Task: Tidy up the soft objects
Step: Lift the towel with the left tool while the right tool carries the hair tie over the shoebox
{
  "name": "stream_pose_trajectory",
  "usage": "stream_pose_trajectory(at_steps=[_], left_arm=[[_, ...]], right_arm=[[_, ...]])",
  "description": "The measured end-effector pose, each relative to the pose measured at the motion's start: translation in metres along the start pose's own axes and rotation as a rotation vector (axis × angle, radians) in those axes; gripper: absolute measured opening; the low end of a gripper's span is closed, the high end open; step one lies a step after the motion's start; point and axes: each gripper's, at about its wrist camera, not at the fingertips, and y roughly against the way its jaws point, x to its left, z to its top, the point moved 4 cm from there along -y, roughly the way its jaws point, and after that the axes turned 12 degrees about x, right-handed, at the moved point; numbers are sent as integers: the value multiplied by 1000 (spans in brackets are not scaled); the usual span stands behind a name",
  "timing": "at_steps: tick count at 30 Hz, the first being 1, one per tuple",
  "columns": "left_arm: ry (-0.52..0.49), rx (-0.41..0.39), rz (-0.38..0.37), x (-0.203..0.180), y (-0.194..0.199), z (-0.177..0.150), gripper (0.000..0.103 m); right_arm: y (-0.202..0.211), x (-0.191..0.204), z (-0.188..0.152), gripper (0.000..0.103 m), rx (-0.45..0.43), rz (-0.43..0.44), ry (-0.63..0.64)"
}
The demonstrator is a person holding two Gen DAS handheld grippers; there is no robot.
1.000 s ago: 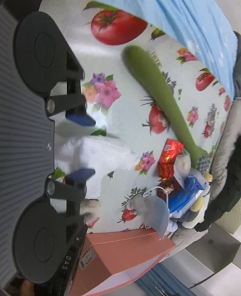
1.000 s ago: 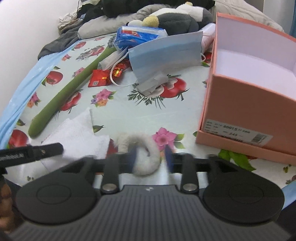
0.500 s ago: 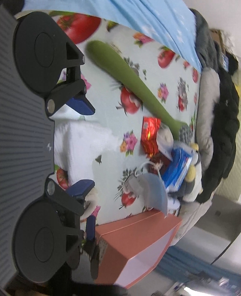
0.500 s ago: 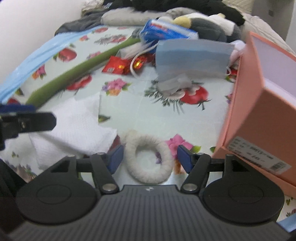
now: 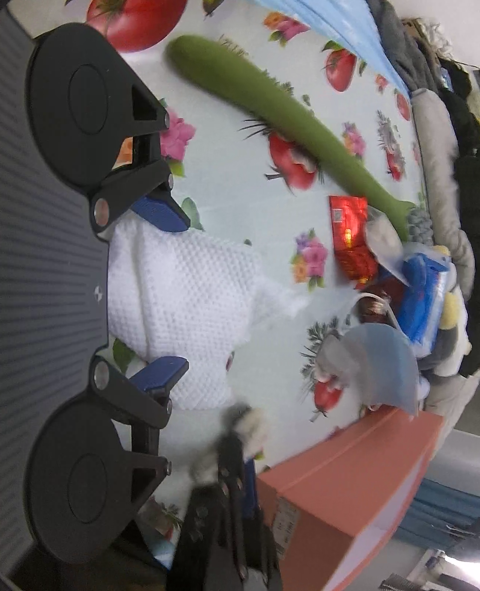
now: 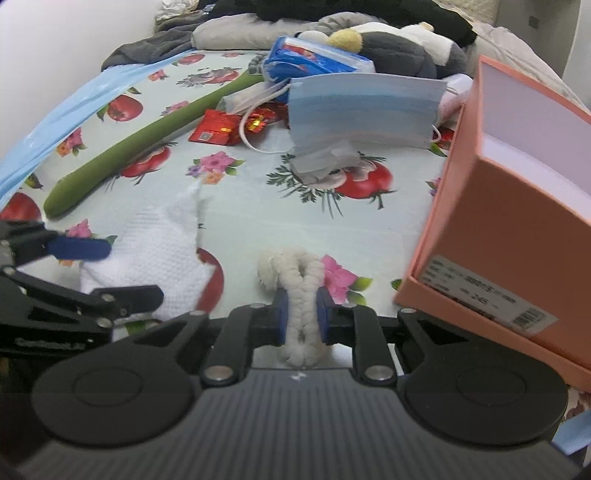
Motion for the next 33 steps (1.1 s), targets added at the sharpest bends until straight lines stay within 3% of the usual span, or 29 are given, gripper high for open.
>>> stream_pose_trajectory(at_steps=[3, 6, 8, 11, 19, 33], left_arm=[[-19, -11, 20, -2, -3, -1, 73], [-25, -14, 28, -5, -3, -1, 56], [-24, -13, 21, -7, -1, -1, 33], [11, -8, 10, -6, 1, 0, 16], [127, -53, -53, -7, 30, 8, 13], [213, -227, -86, -21, 141, 22, 14]], right_arm=[[1, -3, -4, 20, 5, -3, -8], [1, -3, -8, 20, 11, 1, -13], [3, -2, -9, 19, 9, 3, -14], [10, 0, -8, 18, -2, 6, -17], [46, 3, 1, 17, -82, -4, -27], [141, 11, 12, 17, -288, 26, -40]])
